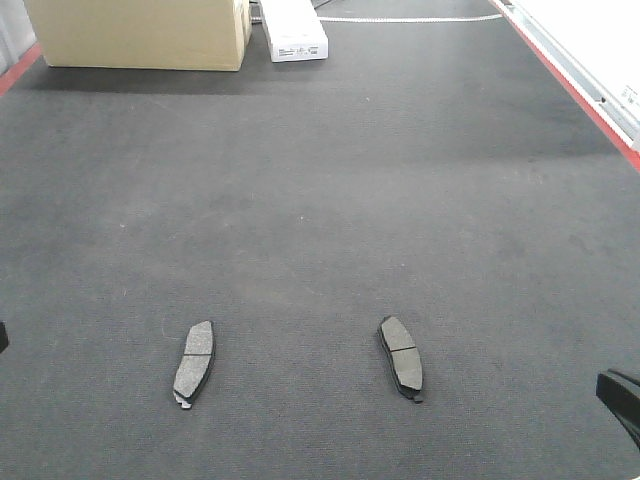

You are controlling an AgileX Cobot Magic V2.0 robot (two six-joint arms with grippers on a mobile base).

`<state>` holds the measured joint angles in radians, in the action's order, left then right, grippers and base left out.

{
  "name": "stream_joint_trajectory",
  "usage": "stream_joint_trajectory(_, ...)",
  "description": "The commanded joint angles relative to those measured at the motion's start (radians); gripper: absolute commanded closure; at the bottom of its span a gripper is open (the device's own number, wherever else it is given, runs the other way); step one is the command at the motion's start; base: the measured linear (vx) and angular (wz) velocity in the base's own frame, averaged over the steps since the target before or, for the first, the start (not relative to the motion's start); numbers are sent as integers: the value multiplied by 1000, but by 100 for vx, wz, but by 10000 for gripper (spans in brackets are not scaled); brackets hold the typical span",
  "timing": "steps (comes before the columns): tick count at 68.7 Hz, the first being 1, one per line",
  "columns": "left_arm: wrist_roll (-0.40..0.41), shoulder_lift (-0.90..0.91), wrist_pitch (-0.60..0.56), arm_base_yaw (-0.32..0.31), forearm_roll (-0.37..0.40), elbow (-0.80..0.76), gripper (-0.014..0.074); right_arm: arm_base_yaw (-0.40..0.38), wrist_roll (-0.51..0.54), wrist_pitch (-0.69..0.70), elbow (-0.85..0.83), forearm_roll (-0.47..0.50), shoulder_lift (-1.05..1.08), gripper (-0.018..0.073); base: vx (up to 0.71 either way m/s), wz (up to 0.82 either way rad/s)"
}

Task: Move and align brake pads A on conveyor
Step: 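Raise the right gripper away from the two pads on the belt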

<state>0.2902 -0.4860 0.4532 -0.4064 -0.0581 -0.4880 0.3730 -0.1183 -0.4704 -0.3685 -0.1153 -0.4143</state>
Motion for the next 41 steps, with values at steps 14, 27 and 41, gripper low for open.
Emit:
stream_joint_trajectory(14, 8, -4, -71, -4, -4, -29, 603, -4, 7, 68, -27, -12, -5, 569, 0, 0)
stream_joint_trajectory(27, 8, -4, -71, -4, -4, -29, 603, -4, 7, 65, -27, -11, -5, 569, 0, 0)
stream_joint_trajectory(41, 8, -4, -71, -4, -4, -29, 603, -4, 7, 65, -27, -11, -5, 569, -7, 6)
